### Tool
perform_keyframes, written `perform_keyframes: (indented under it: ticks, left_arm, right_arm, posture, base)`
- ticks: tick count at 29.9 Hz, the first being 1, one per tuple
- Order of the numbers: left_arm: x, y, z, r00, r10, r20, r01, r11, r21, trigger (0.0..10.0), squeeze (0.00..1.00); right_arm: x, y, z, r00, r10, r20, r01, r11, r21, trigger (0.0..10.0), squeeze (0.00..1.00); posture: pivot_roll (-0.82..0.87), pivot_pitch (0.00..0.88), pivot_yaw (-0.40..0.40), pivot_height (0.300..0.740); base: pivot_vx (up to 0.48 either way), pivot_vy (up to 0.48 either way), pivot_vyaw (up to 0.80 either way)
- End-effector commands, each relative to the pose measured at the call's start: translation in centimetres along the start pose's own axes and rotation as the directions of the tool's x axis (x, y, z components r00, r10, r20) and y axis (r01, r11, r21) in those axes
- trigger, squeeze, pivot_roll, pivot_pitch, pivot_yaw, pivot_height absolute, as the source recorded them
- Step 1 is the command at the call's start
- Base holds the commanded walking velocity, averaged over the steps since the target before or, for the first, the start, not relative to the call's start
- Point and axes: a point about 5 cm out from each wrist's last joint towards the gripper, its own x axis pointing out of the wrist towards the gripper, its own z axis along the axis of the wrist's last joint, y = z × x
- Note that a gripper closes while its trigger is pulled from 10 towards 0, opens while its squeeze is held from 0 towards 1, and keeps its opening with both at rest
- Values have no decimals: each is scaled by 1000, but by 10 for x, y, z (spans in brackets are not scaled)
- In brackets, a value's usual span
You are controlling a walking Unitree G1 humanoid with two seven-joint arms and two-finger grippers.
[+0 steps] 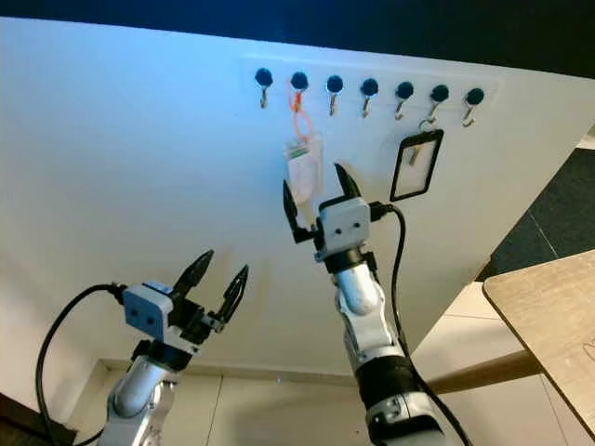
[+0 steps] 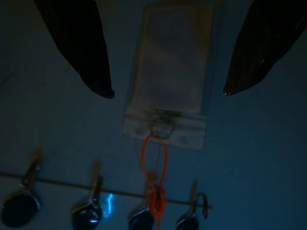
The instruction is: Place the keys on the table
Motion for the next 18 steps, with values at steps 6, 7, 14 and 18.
perform_keyframes:
  ticks: [6, 7, 14, 18]
  left_arm:
    - [-1, -5, 1, 1000, -5, -16, 4, 1000, -22, 10000, 0]
    - [-1, -5, 1, 1000, -5, -16, 4, 1000, -22, 10000, 0]
    - [0, -3, 2, 1000, 0, -23, 0, 1000, -26, 10000, 0]
    - [0, -4, 3, 1000, -2, -23, 1, 1000, -26, 10000, 0]
  right_arm:
    - [5, 15, -5, 998, 52, -31, -55, 995, -80, 10000, 0]
    - [5, 15, -5, 998, 52, -31, -55, 995, -80, 10000, 0]
    - [8, 22, -13, 995, 8, -95, -26, 982, -186, 10000, 0]
    - [8, 21, -13, 995, -21, -93, 1, 978, -209, 10000, 0]
  posture:
    - [52, 109, -81, 740]
    - [52, 109, -81, 740]
    - [52, 114, -85, 740]
    - [53, 116, -84, 740]
  base:
    - [0, 0, 0]
    - [0, 0, 0]
    - [0, 0, 0]
    - [0, 0, 0]
